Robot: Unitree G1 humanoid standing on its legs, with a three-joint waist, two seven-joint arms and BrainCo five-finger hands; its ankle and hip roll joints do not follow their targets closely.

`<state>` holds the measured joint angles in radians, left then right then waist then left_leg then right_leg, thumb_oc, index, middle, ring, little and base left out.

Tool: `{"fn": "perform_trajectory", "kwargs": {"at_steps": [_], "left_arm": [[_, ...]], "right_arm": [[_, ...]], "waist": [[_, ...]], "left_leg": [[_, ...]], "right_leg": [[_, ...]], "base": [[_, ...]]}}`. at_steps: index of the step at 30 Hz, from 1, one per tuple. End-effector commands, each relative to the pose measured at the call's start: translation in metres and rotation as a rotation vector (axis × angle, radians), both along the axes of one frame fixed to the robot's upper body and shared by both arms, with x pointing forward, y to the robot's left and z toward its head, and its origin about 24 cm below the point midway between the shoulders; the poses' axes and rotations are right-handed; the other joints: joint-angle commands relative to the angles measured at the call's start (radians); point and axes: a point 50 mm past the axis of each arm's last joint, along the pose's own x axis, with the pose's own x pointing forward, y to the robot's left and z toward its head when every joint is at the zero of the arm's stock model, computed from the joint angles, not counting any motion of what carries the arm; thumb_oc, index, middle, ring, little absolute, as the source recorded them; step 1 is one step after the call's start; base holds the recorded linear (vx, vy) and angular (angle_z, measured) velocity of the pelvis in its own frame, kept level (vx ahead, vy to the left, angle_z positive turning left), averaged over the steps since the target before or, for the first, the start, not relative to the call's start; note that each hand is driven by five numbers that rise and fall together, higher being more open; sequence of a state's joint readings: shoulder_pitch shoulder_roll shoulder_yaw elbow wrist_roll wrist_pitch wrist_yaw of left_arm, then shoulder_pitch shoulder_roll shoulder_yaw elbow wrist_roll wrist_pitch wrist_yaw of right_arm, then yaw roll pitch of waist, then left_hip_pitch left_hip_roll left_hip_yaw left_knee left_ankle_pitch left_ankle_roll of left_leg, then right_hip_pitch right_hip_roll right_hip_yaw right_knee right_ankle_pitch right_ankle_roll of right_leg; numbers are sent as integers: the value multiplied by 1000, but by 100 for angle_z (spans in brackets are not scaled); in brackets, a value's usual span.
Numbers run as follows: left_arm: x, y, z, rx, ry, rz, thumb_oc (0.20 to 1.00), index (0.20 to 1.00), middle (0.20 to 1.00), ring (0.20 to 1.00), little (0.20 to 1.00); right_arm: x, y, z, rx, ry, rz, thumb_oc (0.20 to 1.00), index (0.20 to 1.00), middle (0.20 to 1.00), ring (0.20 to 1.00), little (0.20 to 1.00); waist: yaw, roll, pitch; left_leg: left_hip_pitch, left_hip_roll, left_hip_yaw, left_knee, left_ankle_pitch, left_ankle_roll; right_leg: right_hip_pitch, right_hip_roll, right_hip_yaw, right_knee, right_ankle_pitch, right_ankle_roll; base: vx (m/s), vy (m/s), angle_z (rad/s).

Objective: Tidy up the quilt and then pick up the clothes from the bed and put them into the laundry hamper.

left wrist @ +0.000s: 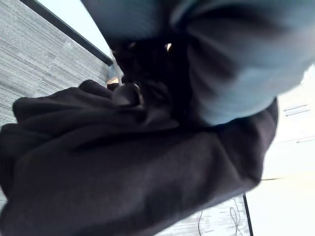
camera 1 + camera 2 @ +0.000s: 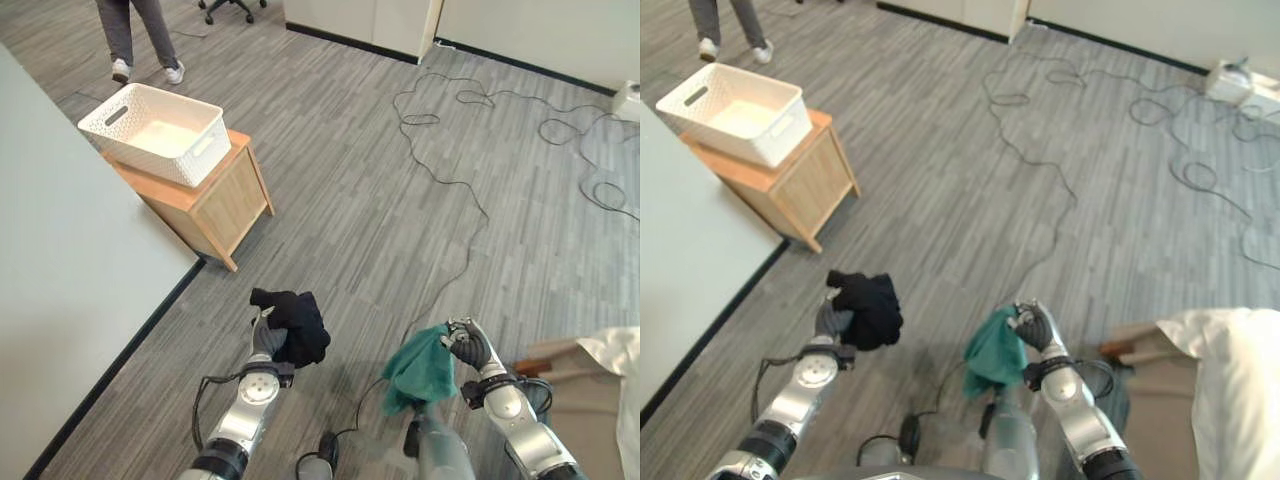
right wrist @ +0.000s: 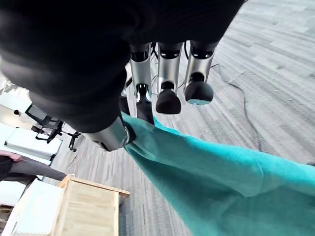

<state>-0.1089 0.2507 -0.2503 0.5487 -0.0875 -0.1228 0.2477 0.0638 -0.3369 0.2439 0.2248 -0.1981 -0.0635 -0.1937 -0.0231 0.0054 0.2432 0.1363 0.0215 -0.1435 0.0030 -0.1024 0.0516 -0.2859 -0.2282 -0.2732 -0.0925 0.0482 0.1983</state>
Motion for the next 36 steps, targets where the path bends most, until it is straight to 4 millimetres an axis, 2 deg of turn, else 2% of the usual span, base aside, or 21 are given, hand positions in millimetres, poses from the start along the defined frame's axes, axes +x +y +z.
{"fn": "perform_trajectory", "kwargs": {"at_steps": [1, 3, 4, 6, 7, 10, 11, 12, 15, 17, 18, 20, 23, 26, 27, 28, 29, 32, 34, 35, 36], "left_arm": [[4, -13, 22, 5, -150, -90, 200, 200, 200, 200, 200], [-2, -12, 16, -27, -121, -73, 200, 200, 200, 200, 200], [-5, -10, 15, -43, -114, -65, 200, 200, 200, 200, 200], [-7, -7, 16, -59, -116, -56, 200, 200, 200, 200, 200], [-10, -6, 17, -80, -119, -51, 200, 200, 200, 200, 200], [-12, -6, 16, -72, -112, -71, 200, 200, 200, 200, 200], [-13, -8, 15, -70, -111, -81, 200, 200, 200, 200, 200], [-13, -10, 16, -64, -109, -97, 200, 200, 200, 200, 200], [-14, -14, 15, -60, -103, -118, 200, 200, 200, 200, 200], [-15, -14, 11, -52, -80, -106, 200, 200, 200, 200, 200], [-12, -17, 11, -51, -76, -105, 200, 200, 200, 200, 200], [-9, -11, 12, -41, -78, -75, 200, 200, 200, 200, 200], [-7, -5, 16, -30, -100, -65, 200, 200, 200, 200, 200], [-8, -3, 17, -25, -98, -68, 200, 200, 200, 200, 200], [-8, -1, 17, -17, -98, -72, 200, 200, 200, 200, 200], [-10, 2, 16, 0, -94, -77, 200, 200, 200, 200, 200], [-8, 4, 15, 12, -91, -67, 200, 200, 200, 200, 200], [-14, 7, 9, 18, -74, -55, 200, 200, 200, 200, 200], [-19, 6, 4, -6, -50, -47, 200, 200, 200, 200, 200], [-19, 7, 4, -6, -51, -46, 200, 200, 200, 200, 200], [-24, 9, 3, -66, -40, -8, 200, 200, 200, 200, 200]], "right_arm": [[9, -13, 30, -92, -144, 24, 200, 200, 200, 200, 200], [10, -16, 31, -98, -147, 26, 200, 200, 200, 200, 200], [11, -20, 34, -105, -158, 26, 200, 200, 200, 200, 200], [15, -23, 40, -108, -182, 17, 200, 200, 200, 200, 200], [24, -29, 48, -133, -215, -2, 200, 200, 200, 200, 200], [28, -31, 52, -140, -234, -14, 200, 200, 200, 200, 200], [29, -31, 54, -139, -241, -11, 200, 200, 200, 200, 200], [30, -32, 55, -142, -246, -13, 200, 200, 200, 200, 200], [37, -31, 60, -182, -283, -19, 200, 200, 200, 200, 200], [37, -27, 57, -178, -278, -22, 200, 200, 200, 200, 200], [36, -18, 54, -165, -267, -5, 200, 200, 200, 200, 200], [38, -8, 54, -108, -271, 0, 200, 200, 200, 200, 200], [37, -5, 58, -80, -284, 16, 200, 200, 200, 200, 200], [36, -6, 58, -73, -283, 18, 200, 200, 200, 200, 200], [36, -6, 59, -67, -285, 19, 200, 200, 200, 200, 200], [36, -7, 60, -68, -286, 12, 200, 200, 200, 200, 200], [35, -6, 60, -72, -291, 12, 200, 200, 200, 200, 200], [29, -5, 58, -96, -277, 33, 200, 200, 200, 200, 200], [34, -2, 60, -95, -289, 52, 200, 200, 200, 200, 200], [34, -2, 60, -94, -290, 53, 200, 200, 200, 200, 200], [43, 2, 74, -58, -342, 79, 200, 200, 200, 200, 200]], "waist": [[-14, -11, -59], [-12, -1, -54], [5, -18, -41], [22, -34, -27], [71, -59, 4], [112, -78, -7], [125, -80, -16], [139, -75, -36], [173, -75, -66], [177, -82, -65], [143, -75, -42], [106, -32, -28], [67, -15, -20], [50, -10, -25], [45, -15, -31], [39, -11, -43], [33, -8, -46], [28, -13, -79], [30, 9, -81], [26, 5, -84], [72, -27, -34]], "left_leg": [[235, 113, 95, 21, -44, -177], [120, 162, 103, 353, 152, -219], [18, 147, 78, 572, 214, -192], [-81, 120, 62, 728, 223, -150], [-240, 23, 76, 897, 117, -105], [-349, -6, 173, 791, 62, -105], [-373, 9, 232, 656, 64, -100], [-388, 47, 331, 354, 71, -86], [-329, 38, 387, 49, 142, -79], [-294, 16, 392, 53, 131, -45], [-217, -21, 391, 67, 85, 0], [-120, 0, 372, 7, 83, 11], [1, -6, 312, -69, 79, -7], [34, -3, 284, -80, 72, -26], [62, 0, 267, -86, 45, -46], [98, 29, 234, -90, -13, -90], [129, 54, 224, -90, -37, -117], [224, 119, 175, -55, -40, -169], [171, 178, 175, 173, 82, -215], [163, 175, 169, 176, 84, -214], [-93, 212, 145, 691, 245, -157]], "right_leg": [[57, 19, 50, 22, 149, 56], [124, 68, 62, 42, 117, 2], [167, 80, 65, 41, 99, -34], [209, 93, 60, 35, 83, -65], [292, 116, 93, 16, 32, -90], [364, 124, 97, 5, -27, -83], [396, 126, 85, 5, -58, -80], [457, 134, 57, 5, -117, -70], [531, 148, 23, 101, -171, -52], [509, 133, 15, 224, -124, -18], [389, 78, 31, 576, 46, 52], [250, 46, 25, 770, 127, 50], [127, 27, -11, 715, 44, 16], [118, 23, -40, 592, 40, 9], [113, 0, -51, 440, 36, 8], [114, -39, -74, 117, 66, 26], [106, -60, -55, 22, 98, 45], [108, -76, -4, 33, 174, 63], [155, -35, -3, 69, 133, 47], [151, -40, -5, 69, 135, 47], [263, 21, -22, 80, 38, -68]], "base": [[1112, -416, 81], [804, -405, 147], [540, -414, 129], [452, -304, -17], [376, -179, -66], [751, -146, -34], [786, 77, -24], [789, 77, 1], [988, 125, 22], [638, 157, 26], [670, 233, -11], [813, 200, -8], [553, -3, 74], [500, -123, 86], [788, -321, 143], [1084, -449, 124], [1053, -484, 105], [1018, -490, 128], [673, -362, 87], [733, -664, 124], [500, -525, 56]]}}
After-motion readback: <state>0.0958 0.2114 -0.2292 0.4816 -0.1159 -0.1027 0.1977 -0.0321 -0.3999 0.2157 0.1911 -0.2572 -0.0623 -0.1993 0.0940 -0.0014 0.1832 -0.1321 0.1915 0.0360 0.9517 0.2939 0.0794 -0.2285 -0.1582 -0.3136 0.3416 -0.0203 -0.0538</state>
